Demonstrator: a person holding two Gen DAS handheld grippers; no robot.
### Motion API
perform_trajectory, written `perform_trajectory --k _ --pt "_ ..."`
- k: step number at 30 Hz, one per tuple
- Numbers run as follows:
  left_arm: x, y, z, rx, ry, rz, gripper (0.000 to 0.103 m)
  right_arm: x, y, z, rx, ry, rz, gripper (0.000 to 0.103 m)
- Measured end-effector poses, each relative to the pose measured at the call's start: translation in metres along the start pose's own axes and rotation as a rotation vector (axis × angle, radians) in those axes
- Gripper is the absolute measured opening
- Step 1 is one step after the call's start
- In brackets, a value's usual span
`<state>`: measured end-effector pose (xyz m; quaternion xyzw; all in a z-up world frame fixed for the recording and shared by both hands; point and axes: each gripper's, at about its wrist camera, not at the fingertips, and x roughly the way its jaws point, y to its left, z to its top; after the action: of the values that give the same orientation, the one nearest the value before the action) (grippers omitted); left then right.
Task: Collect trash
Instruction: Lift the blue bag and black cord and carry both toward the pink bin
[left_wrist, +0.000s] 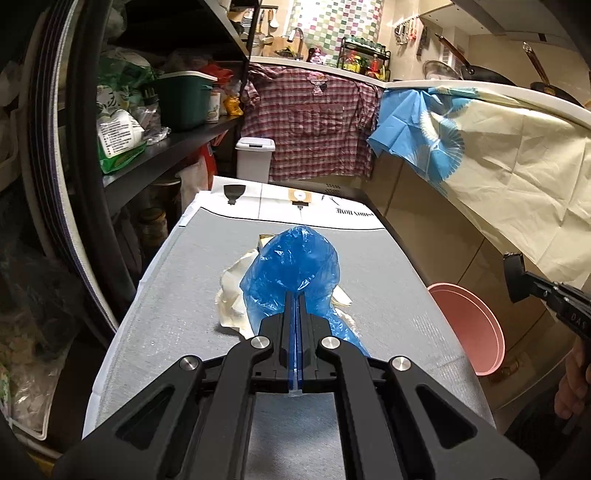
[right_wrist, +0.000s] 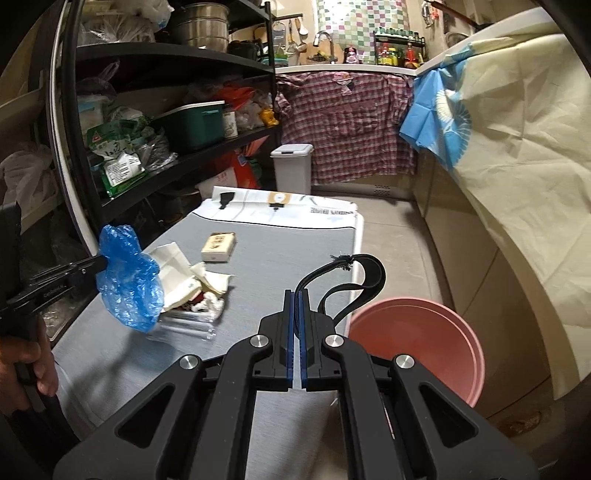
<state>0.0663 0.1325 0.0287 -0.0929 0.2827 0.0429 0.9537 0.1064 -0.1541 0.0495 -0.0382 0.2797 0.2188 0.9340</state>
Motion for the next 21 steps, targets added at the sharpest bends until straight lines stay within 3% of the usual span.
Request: perform_trajectory --k 6,21 --pt "0.002 -0.008 -0.006 0.019 0.013 -0.015 0.0 0.004 -0.02 -0.013 0.036 0.005 -0.05 0.003" --pt "0.011 -0.038 -0.002 0.038 0.043 -0.071 0.0 0.009 -0.049 -0.024 0.094 0.011 -0.07 0.003"
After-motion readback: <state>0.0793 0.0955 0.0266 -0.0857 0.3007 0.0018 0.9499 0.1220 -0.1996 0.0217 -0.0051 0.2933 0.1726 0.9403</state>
